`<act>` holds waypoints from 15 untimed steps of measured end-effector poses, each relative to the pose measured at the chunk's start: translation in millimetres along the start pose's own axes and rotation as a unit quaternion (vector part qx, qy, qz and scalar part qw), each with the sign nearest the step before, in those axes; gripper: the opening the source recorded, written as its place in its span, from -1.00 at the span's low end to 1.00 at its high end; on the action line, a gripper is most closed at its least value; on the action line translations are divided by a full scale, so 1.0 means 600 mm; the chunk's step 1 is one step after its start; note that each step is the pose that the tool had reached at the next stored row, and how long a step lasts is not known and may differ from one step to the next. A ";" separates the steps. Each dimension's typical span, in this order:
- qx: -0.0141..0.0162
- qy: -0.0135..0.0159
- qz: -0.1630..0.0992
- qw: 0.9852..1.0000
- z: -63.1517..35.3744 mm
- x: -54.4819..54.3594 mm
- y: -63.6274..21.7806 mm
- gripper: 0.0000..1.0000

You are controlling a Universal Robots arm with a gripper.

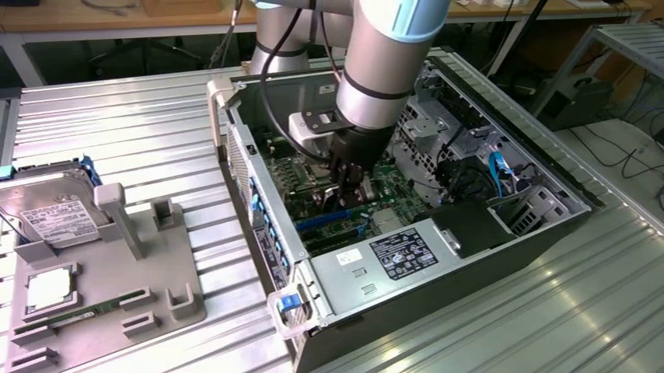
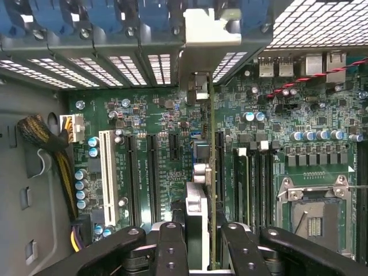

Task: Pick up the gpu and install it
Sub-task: 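Insert the gpu into the slot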

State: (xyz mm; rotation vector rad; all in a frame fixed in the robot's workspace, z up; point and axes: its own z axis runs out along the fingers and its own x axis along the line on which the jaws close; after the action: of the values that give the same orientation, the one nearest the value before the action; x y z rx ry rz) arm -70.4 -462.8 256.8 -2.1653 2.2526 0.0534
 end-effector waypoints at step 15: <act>-0.002 0.000 -0.010 1.000 0.017 -0.002 -0.006 -0.44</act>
State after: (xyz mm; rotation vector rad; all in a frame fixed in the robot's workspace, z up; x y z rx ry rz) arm -67.0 -461.2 246.6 -2.1888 2.2340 0.0581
